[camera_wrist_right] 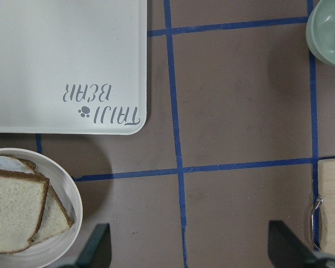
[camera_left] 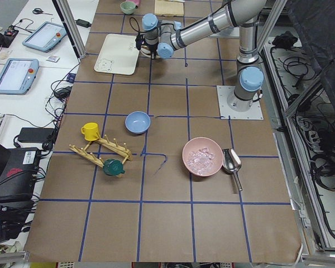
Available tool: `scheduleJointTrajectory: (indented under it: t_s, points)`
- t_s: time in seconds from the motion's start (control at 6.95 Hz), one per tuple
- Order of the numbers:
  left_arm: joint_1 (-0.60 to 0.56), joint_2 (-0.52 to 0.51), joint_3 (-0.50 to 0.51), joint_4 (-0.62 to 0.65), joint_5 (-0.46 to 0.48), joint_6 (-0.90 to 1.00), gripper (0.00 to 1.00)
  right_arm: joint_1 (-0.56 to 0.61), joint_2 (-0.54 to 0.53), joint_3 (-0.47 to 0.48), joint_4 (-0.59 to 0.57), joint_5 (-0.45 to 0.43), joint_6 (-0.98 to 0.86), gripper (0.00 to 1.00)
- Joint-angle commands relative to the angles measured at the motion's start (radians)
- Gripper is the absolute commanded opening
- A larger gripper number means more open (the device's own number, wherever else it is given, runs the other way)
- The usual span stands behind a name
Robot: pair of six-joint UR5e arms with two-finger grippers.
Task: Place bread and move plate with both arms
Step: 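Slide the plate with the left gripper onto the white tray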
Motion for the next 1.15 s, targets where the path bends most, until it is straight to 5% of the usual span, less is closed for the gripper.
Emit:
scheduleJointTrajectory:
  t_s: [0.0,0.58,1.01]
  points:
    - [0.033,-0.087,0.213,-0.122,-0.016,0.012,0.0,0.036,0.007,0.003,-0.001,-0.012,-0.001,1.0]
    - [0.033,-0.385,0.608,-0.174,-0.056,-0.068,0.0,0.083,0.001,-0.002,-0.019,-0.014,0.019,1.0]
    - [0.033,-0.51,0.733,-0.169,-0.059,-0.086,0.0,0.084,0.0,-0.003,-0.014,-0.009,0.014,1.0]
